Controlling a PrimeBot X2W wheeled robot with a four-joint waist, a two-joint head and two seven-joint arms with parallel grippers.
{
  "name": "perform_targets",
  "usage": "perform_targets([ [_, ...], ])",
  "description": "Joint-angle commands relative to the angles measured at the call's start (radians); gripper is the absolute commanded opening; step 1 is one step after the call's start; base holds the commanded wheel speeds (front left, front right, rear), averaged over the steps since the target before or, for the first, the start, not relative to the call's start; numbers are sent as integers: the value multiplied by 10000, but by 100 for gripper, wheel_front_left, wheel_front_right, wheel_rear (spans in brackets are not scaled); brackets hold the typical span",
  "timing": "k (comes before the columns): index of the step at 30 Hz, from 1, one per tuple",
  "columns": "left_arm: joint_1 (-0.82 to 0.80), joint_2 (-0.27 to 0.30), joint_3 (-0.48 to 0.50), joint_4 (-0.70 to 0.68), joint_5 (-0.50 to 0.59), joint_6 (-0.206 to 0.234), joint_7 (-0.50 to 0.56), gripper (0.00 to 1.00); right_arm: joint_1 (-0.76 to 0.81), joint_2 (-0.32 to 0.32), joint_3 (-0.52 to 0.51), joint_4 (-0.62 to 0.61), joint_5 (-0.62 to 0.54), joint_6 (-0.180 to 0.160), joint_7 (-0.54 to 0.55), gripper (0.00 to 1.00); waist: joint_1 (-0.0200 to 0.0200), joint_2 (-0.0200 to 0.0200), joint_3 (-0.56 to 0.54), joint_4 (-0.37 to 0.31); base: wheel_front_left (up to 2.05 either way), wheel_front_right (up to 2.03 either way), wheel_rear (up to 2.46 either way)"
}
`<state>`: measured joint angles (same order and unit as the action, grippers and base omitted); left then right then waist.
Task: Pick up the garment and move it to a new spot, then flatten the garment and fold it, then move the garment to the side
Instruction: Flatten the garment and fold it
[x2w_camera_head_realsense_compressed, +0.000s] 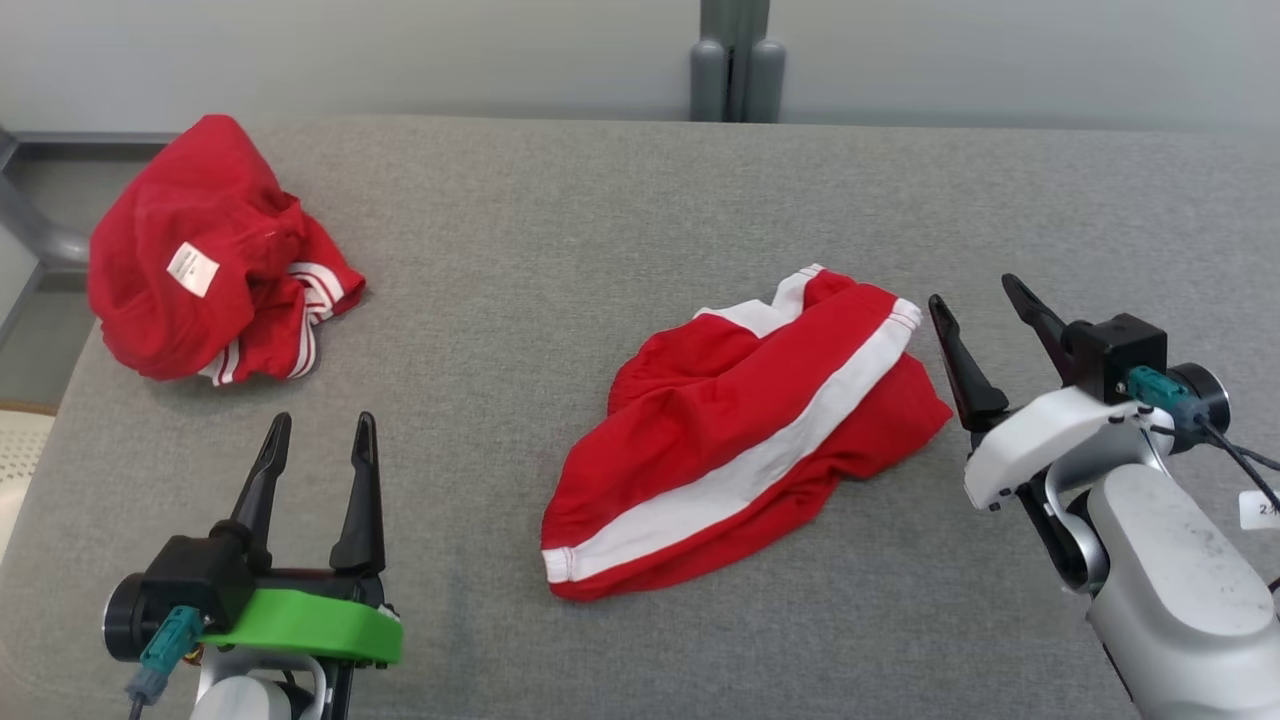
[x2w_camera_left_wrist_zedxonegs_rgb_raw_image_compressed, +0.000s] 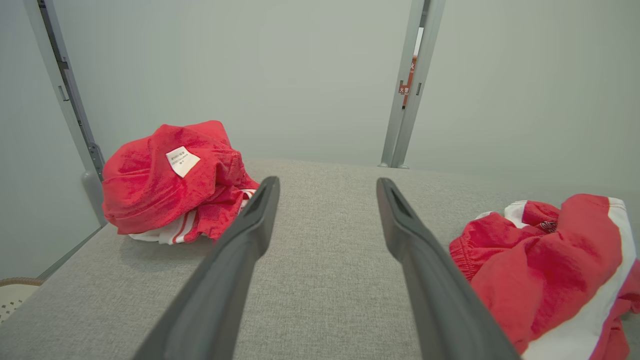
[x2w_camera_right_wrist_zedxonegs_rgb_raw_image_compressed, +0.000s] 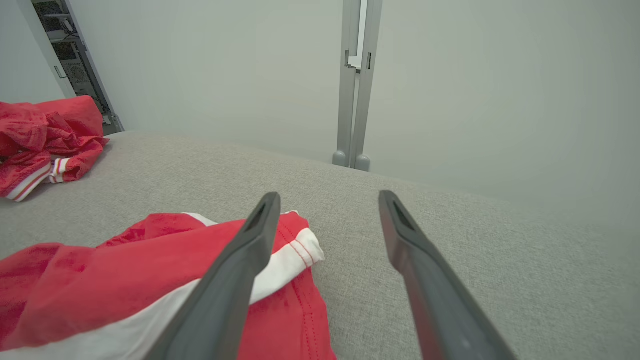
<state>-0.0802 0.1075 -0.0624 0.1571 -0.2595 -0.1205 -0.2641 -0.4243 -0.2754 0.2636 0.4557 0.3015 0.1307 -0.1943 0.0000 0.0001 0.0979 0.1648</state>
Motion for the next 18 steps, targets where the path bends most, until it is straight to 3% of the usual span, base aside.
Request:
perform_targets([
  [1, -239, -63, 34, 16, 41, -23, -4, 100, -313, -94, 114, 336, 74, 3, 28, 100, 0, -1, 455, 560, 0, 0, 0],
  [11, -507, -291, -109, 160, 137, -108, -4, 100, -1296, -97, 959, 2756, 867, 3, -199, 100, 0, -1, 820, 1211, 0, 0, 0],
  [12, -513, -301, -109, 164, 135, -111, -4, 100, -1311, -74, 1076, 2956, 1030, 3, -178, 89, 0, -1, 831, 1233, 0, 0, 0],
  [13, -518, -305, -110, 168, 137, -113, -4, 100, -1343, -85, 1166, 3063, 1103, 3, -201, 58, 0, -1, 841, 1247, 0, 0, 0],
  [14, -528, -311, -127, 171, 143, -114, -4, 100, -1393, -93, 1257, 3180, 1229, 3, -255, 0, 0, -1, 850, 1253, 0, 0, 0],
  [18, -518, -224, -58, 194, 115, -113, -4, 100, -1459, -4, 1525, 3442, 1619, 3, -454, 0, 0, -1, 811, 1067, 0, 0, 0],
])
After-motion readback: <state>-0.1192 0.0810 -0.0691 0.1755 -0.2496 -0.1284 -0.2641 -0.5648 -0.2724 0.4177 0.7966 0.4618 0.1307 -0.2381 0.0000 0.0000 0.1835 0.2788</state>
